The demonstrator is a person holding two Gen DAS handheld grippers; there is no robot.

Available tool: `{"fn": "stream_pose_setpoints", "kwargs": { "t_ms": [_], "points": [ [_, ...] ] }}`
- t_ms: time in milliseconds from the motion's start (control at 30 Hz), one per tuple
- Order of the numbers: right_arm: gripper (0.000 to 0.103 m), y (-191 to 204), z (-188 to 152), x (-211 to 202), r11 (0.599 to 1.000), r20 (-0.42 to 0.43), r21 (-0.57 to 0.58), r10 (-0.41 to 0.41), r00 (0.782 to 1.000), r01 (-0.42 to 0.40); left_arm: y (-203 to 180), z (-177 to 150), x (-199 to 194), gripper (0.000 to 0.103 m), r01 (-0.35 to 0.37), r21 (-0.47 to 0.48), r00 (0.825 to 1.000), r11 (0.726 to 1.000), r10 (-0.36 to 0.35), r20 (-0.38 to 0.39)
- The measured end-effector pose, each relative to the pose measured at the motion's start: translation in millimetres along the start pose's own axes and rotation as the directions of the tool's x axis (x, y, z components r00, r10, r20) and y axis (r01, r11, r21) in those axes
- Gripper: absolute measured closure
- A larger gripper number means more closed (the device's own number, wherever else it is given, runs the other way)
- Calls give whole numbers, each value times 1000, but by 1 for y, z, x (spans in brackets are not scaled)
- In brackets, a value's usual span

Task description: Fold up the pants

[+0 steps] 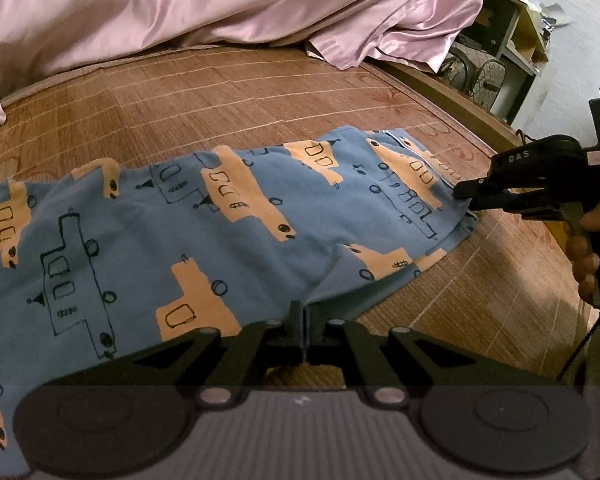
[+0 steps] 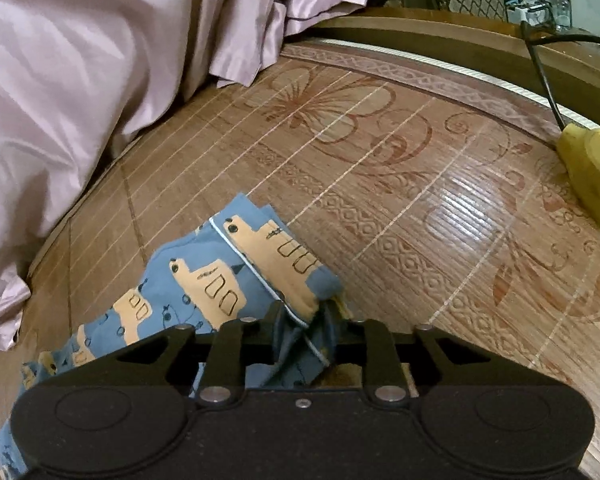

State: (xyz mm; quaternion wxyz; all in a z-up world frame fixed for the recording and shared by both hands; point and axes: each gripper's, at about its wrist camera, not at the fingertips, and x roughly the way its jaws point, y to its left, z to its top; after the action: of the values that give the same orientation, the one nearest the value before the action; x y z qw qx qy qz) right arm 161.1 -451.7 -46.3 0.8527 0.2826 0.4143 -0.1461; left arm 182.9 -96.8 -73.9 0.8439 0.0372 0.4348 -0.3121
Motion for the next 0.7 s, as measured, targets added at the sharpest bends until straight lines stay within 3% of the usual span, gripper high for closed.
{"fn": "stream_pose_setpoints", "kwargs": {
  "t_ms": [100,267,367,467,533,633,700],
  "points": [
    [95,7,2,-3,999,36,-44,-4,999,5,2,0,-1,102,3,-13,1000,1000,-3,2],
    [95,31,2,-41,978,179,-210,21,984,17,1,3,-8,102,8,-10,1000,1000,-8,17],
    [95,33,-9,-44,961,136,-261,-53,989,87,1,3,-9,102,5,19,1000,1000,-5,5],
    [95,18,-21,-26,966,33,-223,-130,991,134,3,0,-3,102,4,25,1000,1000,-4,-24],
    [89,11,-26,-19,969,4,-202,-145,989,143,4,-1,-3,102,11,30,1000,999,-11,-26],
    [75,16,-28,-18,960,33,-223,-163,986,166,7,1,-4,99,35,18,999,999,-35,-40],
    [67,22,-29,-23,942,80,-265,-194,978,208,11,2,-10,91,53,-4,998,999,-53,-36]
  ]
}}
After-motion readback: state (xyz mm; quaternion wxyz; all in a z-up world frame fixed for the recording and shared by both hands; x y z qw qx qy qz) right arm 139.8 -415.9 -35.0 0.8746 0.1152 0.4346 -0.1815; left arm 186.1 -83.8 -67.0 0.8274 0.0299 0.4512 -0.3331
